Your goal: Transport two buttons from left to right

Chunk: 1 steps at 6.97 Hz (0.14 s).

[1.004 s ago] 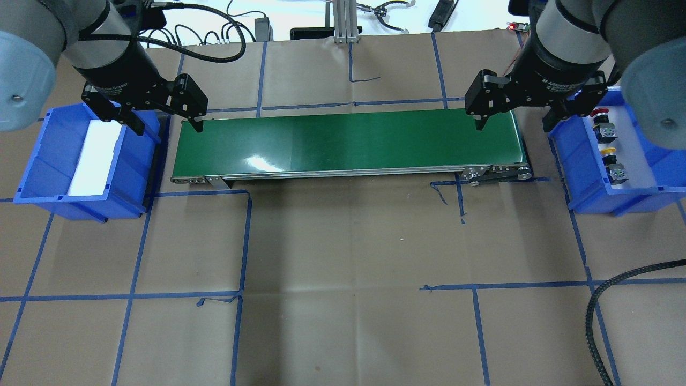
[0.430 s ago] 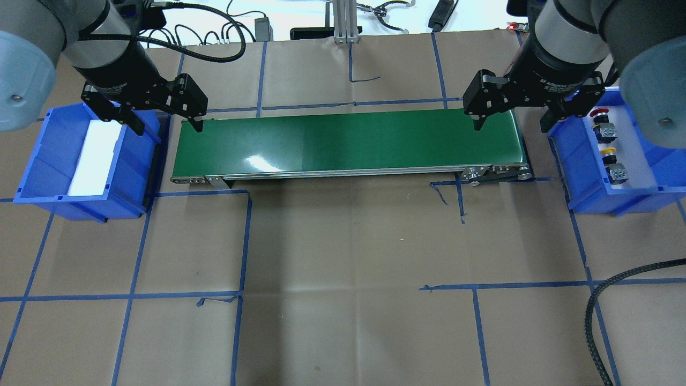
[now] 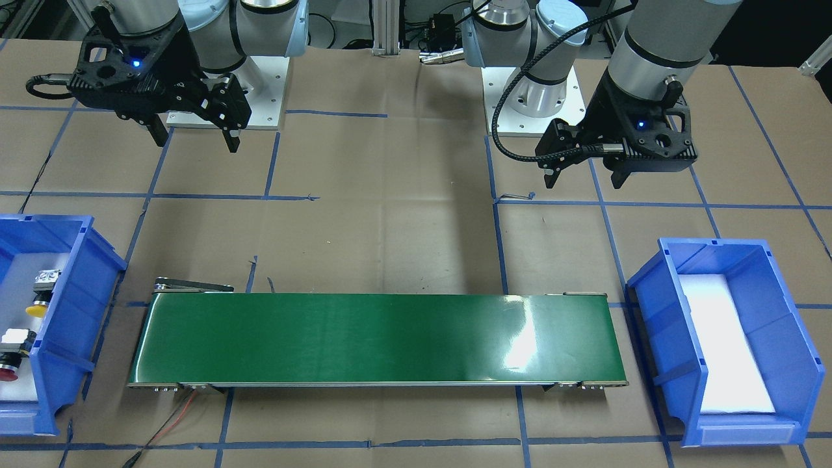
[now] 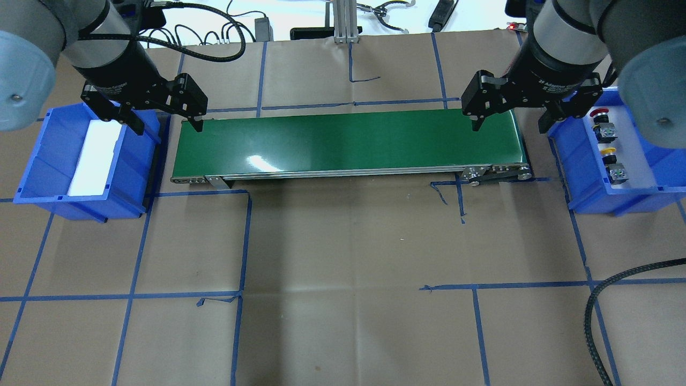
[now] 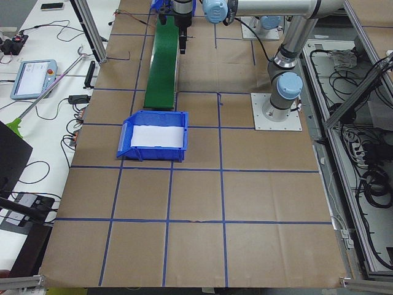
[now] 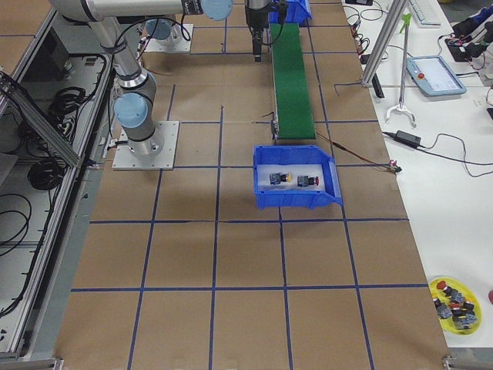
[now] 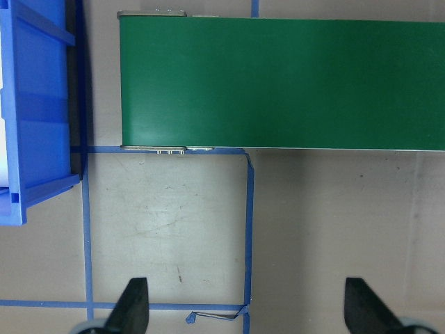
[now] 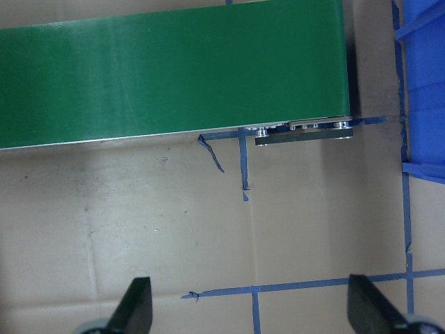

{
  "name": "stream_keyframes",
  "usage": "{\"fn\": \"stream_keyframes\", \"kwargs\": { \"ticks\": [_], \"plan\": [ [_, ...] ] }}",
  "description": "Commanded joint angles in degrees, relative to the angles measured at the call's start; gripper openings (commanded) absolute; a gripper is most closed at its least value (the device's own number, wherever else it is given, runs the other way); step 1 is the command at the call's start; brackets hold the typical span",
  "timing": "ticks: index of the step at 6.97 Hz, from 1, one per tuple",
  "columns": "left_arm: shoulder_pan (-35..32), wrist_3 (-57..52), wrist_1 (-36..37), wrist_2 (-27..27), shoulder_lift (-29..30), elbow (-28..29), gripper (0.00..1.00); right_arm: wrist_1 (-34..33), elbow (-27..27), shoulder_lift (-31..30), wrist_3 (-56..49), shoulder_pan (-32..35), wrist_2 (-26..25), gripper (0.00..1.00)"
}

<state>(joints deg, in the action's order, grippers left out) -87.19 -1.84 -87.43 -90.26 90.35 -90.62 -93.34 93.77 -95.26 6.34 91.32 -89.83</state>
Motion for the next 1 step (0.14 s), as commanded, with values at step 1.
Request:
{"fn": "stream_keyframes", "kwargs": {
  "ticks": [1],
  "plan": [
    [0.0, 0.0, 0.07, 0.0, 0.0, 0.0, 1.0, 0.0, 0.01, 0.16, -0.01, 0.0, 0.01, 1.0]
  ]
}}
